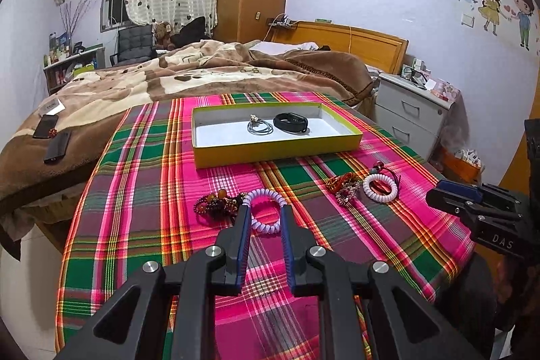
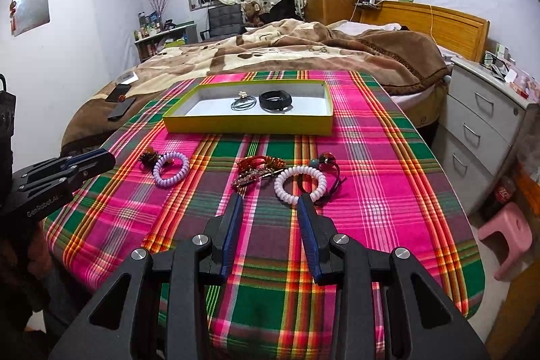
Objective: Organize jewelry
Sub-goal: 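Withdraw both tools from the box back over the jewelry, then grasp the brown beaded brooch with the left tool while the right tool grasps the red chain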
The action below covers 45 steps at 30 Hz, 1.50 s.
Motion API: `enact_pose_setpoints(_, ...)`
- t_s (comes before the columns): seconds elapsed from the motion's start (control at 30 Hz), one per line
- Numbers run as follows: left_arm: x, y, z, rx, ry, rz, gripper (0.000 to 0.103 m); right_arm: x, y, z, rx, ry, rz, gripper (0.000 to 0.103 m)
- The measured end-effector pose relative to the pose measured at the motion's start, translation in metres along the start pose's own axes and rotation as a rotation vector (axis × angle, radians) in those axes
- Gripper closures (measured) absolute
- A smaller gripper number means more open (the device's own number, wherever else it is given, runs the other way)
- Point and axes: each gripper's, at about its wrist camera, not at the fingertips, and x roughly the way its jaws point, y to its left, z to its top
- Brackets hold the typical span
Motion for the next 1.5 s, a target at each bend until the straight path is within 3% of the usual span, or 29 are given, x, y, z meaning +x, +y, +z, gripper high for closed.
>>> enact_pose_setpoints(0.63, 0.039, 0.039, 0.002, -0.063, 0.067, 0.058, 0.086, 0.046, 0.016, 0.013, -0.01, 0.069, 0.071, 0.069)
enact_pose_setpoints(0.77, 0.049, 0.048, 0.004, -0.079, 0.091, 0.056, 0.075, 0.059, 0.02, 0.016, 0.001, 0.092, 0.086, 0.069)
enact_pose_setpoints(1.0, 0.064, 0.056, 0.009, -0.083, 0.123, 0.046, 0.07, 0.085, 0.012, 0.016, 0.082, 0.166, 0.096, 0.069)
enact_pose_setpoints(1.27, 0.089, 0.062, 0.015, -0.138, 0.216, -0.013, 0.066, 0.099, 0.0, 0.023, 0.191, 0.198, 0.113, 0.069)
enact_pose_setpoints(1.5, 0.1, 0.065, 0.019, -0.185, 0.235, 0.013, 0.066, 0.111, -0.004, 0.028, 0.264, 0.224, 0.095, 0.069)
